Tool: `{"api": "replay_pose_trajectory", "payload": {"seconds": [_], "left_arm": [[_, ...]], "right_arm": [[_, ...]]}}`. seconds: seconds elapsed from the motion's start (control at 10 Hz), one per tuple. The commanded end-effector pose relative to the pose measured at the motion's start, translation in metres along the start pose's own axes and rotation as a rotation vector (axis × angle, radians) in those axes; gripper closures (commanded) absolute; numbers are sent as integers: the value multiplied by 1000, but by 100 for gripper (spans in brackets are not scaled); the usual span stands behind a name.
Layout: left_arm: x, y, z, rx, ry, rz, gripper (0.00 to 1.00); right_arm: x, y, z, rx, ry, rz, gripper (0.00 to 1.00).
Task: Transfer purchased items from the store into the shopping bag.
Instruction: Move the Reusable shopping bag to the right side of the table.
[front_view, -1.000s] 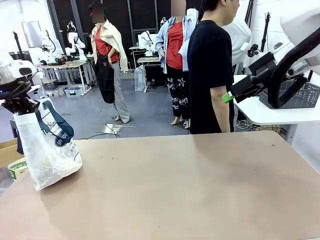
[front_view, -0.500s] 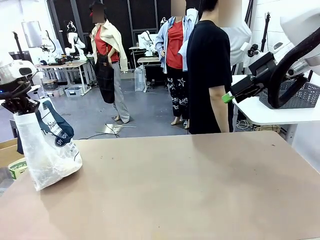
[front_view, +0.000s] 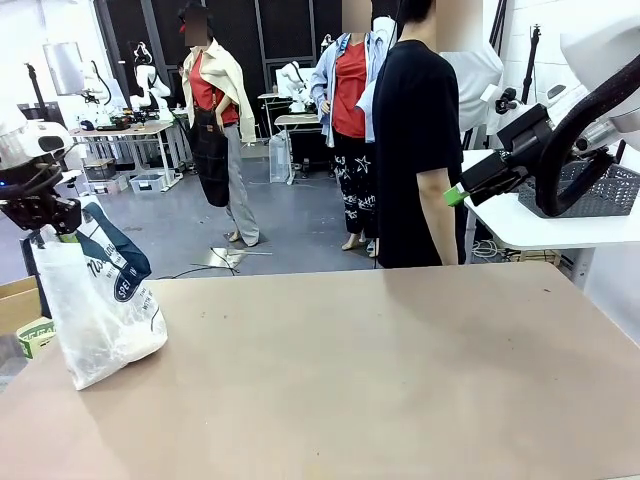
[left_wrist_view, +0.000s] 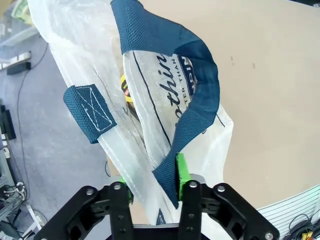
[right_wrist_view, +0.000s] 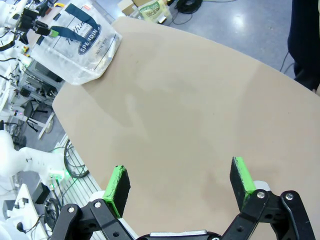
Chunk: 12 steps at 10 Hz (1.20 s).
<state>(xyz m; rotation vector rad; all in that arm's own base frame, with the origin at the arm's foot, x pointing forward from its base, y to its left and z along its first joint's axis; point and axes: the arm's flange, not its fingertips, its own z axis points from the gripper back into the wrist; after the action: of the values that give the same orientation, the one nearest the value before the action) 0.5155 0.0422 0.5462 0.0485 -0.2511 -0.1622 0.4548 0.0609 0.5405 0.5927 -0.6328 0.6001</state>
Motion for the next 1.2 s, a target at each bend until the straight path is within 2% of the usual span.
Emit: {"api": "replay_pose_trajectory", "payload": {"seconds": [0.0,1.1], "left_arm": [[-1,1,3,-2,1,7,0],[7,-14,55,-9,-74,-9,0]], "right_arm": [[1,0,0,1,4,3,0],[1,0,0,1,4,3,0]]}}
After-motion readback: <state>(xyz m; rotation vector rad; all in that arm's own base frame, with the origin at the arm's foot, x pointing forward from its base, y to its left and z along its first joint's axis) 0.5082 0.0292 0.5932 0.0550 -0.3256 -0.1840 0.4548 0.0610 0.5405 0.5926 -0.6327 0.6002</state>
